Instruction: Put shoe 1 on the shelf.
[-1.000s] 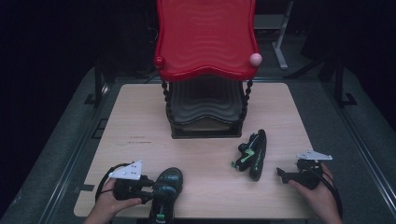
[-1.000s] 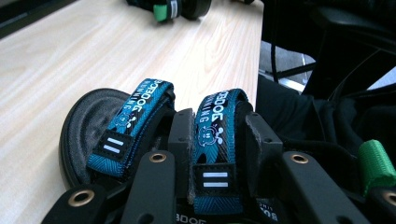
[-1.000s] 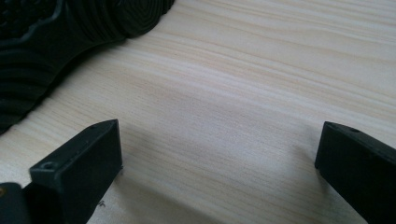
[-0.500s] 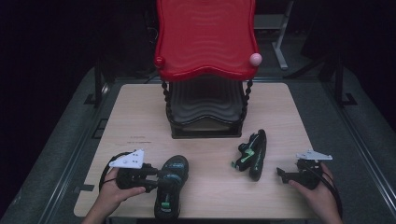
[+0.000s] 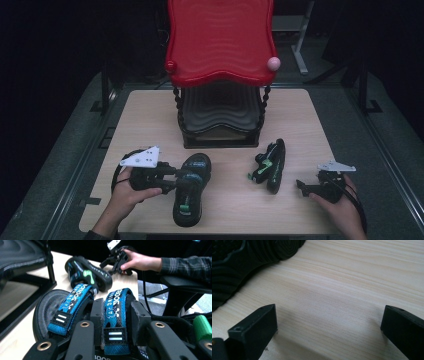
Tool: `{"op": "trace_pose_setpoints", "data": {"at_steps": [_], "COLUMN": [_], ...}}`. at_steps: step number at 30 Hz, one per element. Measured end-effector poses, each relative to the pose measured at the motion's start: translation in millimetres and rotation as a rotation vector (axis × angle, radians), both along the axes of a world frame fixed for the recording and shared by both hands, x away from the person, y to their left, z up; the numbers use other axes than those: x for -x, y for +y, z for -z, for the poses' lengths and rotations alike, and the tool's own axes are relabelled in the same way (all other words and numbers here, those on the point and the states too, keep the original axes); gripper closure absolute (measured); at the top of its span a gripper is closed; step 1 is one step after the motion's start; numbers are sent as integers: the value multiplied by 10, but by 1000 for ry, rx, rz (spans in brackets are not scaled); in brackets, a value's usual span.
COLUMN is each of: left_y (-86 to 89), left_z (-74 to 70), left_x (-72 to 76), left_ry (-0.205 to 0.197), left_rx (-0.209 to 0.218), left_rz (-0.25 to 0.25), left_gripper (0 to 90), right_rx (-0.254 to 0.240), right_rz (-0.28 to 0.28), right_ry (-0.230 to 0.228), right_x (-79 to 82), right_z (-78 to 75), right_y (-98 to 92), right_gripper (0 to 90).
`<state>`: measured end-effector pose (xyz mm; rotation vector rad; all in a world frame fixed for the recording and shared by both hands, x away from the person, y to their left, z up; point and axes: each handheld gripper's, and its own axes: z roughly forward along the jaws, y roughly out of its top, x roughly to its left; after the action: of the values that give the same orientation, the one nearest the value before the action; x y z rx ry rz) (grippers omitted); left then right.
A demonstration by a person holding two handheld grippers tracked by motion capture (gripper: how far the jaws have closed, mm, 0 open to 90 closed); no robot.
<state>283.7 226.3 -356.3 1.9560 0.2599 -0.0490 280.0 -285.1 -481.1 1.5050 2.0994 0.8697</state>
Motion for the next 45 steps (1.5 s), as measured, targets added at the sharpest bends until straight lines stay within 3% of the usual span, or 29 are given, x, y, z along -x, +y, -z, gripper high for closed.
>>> {"op": "trace_pose_setpoints", "data": {"at_steps": [8, 24, 37, 38, 44, 45], "left_y": [-145, -391, -484, -484, -502, -502], "left_z": [-191, -713, -1319, -1319, -1710, -1710], "left_x": [-93, -226, -429, -429, -577, -577], "left_ry": [-35, -93, -160, -160, -198, -198], "left_rx": [-3, -9, 52, 52, 73, 73], "left_rz": [19, 48, 34, 34, 21, 21], "left_gripper": [682, 682, 685, 684, 685, 685], "right_rx": [0, -1, 0, 0, -1, -1], "right_rz": [-2, -3, -4, -4, -2, -2], "right_ry": [0, -1, -1, -1, -1, -1], "right_x": [1, 2, 2, 2, 2, 2], "right_z": [0, 0, 0, 0, 0, 0], "right_y": [-1, -2, -3, -3, -1, -1], "right_gripper": [0, 0, 0, 0, 0, 0]}}
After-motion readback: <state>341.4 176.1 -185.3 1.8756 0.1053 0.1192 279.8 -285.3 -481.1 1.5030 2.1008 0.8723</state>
